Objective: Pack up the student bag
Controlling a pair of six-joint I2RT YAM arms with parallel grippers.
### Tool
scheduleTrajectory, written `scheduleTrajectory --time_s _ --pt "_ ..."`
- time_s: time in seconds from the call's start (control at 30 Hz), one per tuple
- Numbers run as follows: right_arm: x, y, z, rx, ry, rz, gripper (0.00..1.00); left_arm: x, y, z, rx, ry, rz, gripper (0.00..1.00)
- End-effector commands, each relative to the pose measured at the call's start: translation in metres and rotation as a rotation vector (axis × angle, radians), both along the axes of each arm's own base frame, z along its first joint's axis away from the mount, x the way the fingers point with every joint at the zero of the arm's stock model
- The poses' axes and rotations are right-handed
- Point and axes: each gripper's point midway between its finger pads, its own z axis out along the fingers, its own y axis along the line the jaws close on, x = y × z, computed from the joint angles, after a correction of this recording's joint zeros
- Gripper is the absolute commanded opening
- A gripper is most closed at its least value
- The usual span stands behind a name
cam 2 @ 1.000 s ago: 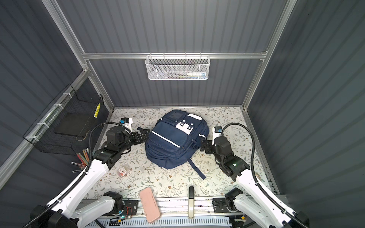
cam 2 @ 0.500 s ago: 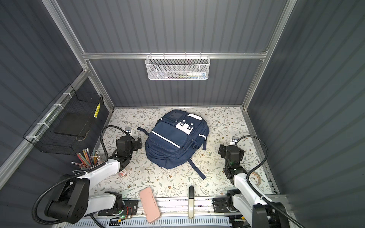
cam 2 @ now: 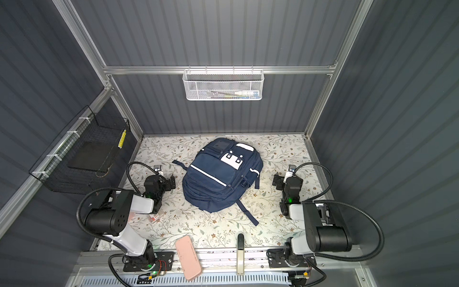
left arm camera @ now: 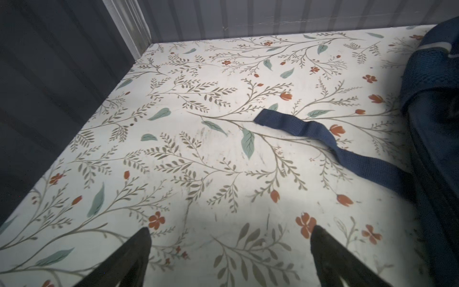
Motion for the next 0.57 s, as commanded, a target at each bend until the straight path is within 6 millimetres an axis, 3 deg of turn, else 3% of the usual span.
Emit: scheduleTrajectory --time_s 0.0,0.53 --pt "0.0145 0.0015 0.0274 0.010 -0.106 0.038 0.99 0.0188 -0.0060 0.0110 -0.023 -0.016 -0.019 1.00" --pt "0.0148 -0.0010 0.0250 0.034 -0.076 0.039 0.99 0.0191 -0.0045 0.0127 -0.027 -0.041 -0.020 1.00"
